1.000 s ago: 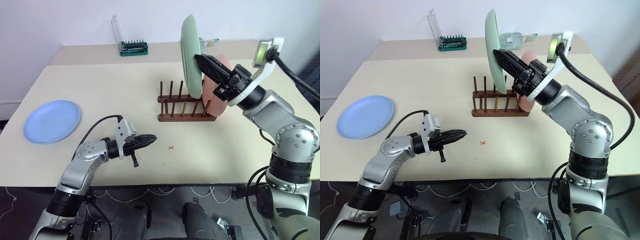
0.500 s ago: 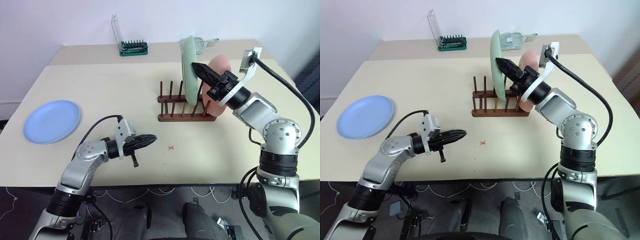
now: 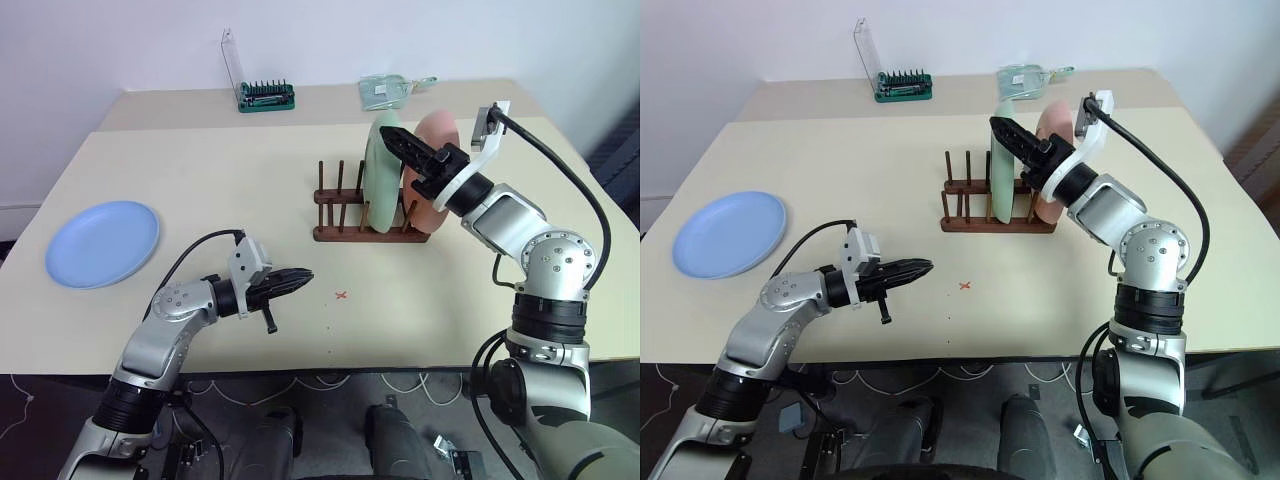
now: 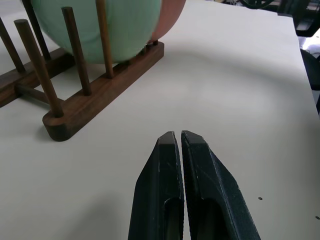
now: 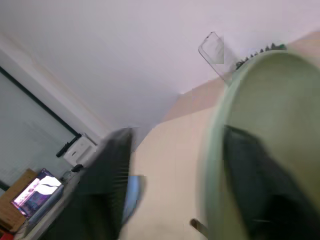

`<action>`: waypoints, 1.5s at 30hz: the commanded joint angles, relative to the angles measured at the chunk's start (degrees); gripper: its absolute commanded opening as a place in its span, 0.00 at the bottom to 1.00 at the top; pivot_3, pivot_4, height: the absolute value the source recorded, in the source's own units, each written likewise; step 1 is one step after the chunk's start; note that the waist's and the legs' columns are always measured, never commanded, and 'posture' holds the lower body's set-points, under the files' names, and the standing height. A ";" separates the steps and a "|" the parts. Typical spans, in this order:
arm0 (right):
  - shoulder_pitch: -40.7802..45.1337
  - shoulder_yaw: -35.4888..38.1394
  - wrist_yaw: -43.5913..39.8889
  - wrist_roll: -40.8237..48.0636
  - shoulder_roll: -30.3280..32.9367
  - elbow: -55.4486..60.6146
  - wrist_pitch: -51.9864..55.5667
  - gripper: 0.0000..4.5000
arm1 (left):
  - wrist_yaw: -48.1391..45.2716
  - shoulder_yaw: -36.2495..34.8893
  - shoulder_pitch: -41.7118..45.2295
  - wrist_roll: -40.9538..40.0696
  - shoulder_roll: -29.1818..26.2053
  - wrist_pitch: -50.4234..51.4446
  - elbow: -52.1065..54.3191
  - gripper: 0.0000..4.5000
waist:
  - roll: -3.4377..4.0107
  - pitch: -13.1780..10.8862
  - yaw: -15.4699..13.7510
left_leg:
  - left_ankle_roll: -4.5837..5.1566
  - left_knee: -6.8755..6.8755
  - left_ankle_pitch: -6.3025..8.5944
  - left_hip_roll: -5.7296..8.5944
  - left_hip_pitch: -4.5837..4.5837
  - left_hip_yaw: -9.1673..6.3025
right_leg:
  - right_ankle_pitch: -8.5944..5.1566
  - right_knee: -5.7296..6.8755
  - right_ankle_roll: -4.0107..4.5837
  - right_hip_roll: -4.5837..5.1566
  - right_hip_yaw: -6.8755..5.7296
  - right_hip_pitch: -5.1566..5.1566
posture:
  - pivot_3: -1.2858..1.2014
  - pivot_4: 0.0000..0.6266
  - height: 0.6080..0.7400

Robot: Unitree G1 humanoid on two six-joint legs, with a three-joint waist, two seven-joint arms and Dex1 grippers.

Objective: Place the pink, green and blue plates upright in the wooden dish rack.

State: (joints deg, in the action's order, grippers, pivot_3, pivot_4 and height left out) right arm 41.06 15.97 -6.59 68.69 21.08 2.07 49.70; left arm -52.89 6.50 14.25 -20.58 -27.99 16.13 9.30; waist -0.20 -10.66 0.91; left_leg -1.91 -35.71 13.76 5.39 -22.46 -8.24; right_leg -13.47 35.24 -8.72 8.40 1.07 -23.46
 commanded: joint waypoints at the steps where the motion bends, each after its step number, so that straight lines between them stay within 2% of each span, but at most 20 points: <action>1: 2.18 0.37 -0.37 -0.84 0.42 2.63 -0.37 0.84 | -0.01 -0.57 0.39 -0.50 -0.22 -0.19 1.94 0.03 | 0.00 0.00 0.01 | 0.00 0.00 0.00 0.00 0.00 0.00 | 0.00 0.00 0.00 0.00 0.00 0.00 | 0.52 0.24 1.00; 13: 5.60 -2.26 -4.44 -7.31 6.89 10.80 -0.23 0.84 | -0.20 -1.15 -0.03 -0.64 -0.80 -0.25 1.70 0.03 | 0.01 0.00 0.12 | 0.00 0.02 0.00 -0.02 0.00 0.01 | 0.00 0.00 0.00 -0.02 0.01 -0.02 | 0.52 0.24 1.00; 17: 6.88 -6.53 -9.51 -16.26 13.19 14.37 -3.01 0.84 | -0.01 -3.34 -0.88 -1.16 -2.23 0.28 1.06 0.03 | 0.00 0.00 -0.07 | 0.00 0.04 0.00 -0.03 0.00 0.00 | 0.00 -0.04 0.00 -0.05 0.00 -0.02 | 0.52 0.24 1.00; 19: 6.25 -10.54 -16.00 -23.51 18.53 16.87 -7.66 0.84 | 1.02 -5.91 -1.21 -1.82 -3.76 2.25 -0.35 0.03 | 0.00 -0.01 -0.09 | 0.00 0.04 0.00 -0.03 -0.01 0.01 | 0.00 -0.04 0.00 -0.06 -0.01 -0.01 | 0.52 0.24 1.00; 22: 5.69 -15.53 -23.07 -31.66 22.92 18.82 -13.93 0.86 | 3.20 -12.94 -2.23 -4.34 -5.91 4.47 -2.83 0.21 | -0.01 -0.01 0.28 | 0.00 0.05 0.01 -0.04 -0.02 0.05 | -0.01 -0.05 -0.02 -0.10 0.00 -0.07 | 0.52 0.24 1.00; 25: 5.34 -20.16 -26.02 -38.01 23.38 19.35 -17.44 0.86 | 7.32 -19.47 -2.20 -5.97 -6.47 5.51 -4.01 0.52 | -0.02 -0.02 0.35 | 0.00 0.08 0.01 -0.18 -0.01 0.05 | 0.01 -0.04 0.01 -0.24 0.00 -0.09 | 0.52 0.24 1.00; 29: 5.34 -26.11 -29.14 -47.40 22.45 18.33 -23.54 0.86 | 19.41 -29.91 0.24 -5.55 -6.59 6.28 -5.93 0.98 | -0.20 -0.12 0.06 | -0.02 0.05 0.01 -0.22 -0.01 0.01 | 0.04 -0.04 0.07 -0.27 0.01 -0.09 | 0.52 0.24 1.00; 33: 5.15 -27.49 -31.13 -50.56 19.74 16.04 -26.82 0.86 | 31.37 -38.63 0.07 -4.66 -7.17 11.65 -7.35 0.99 | -0.30 -0.13 0.05 | -0.09 0.05 0.04 -0.21 -0.02 0.01 | 0.05 -0.08 0.08 -0.28 0.04 -0.10 | 0.52 0.24 1.00; 38: 5.72 -28.60 -34.16 -54.69 17.34 13.15 -32.16 0.86 | 40.44 -43.90 -1.04 -3.11 -7.80 16.86 -9.30 0.99 | -0.38 -0.13 -0.06 | -0.11 0.05 0.05 -0.21 -0.01 -0.01 | 0.06 -0.06 0.10 -0.34 0.04 -0.10 | 0.52 0.24 1.00; 41: 5.66 -29.27 -36.22 -56.76 16.06 11.36 -35.24 0.86 | 47.20 -48.14 0.13 -3.25 -8.31 21.84 -14.80 0.99 | -0.45 -0.12 -0.07 | -0.14 0.04 0.05 -0.24 -0.01 -0.04 | 0.08 -0.06 0.13 -0.42 0.04 -0.10 | 0.52 0.24 1.00; 45: 5.01 -29.39 -37.44 -58.73 14.55 10.25 -37.07 0.86 | 47.88 -46.88 -0.65 -2.89 -8.88 24.50 -16.14 0.99 | -0.49 -0.11 -0.03 | -0.20 0.05 0.04 -0.26 0.00 -0.06 | 0.09 -0.05 0.15 -0.46 0.04 -0.10 | 0.52 0.24 1.00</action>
State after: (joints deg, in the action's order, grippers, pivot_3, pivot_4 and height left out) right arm 45.62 -14.20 -43.64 10.57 36.17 11.69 14.13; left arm -5.46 -39.80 13.48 -24.07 -35.69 40.43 -7.93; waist -0.69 -10.77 0.88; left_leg -2.12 -35.67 13.80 5.12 -22.46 -8.30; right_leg -13.37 35.19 -8.56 7.94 1.10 -23.56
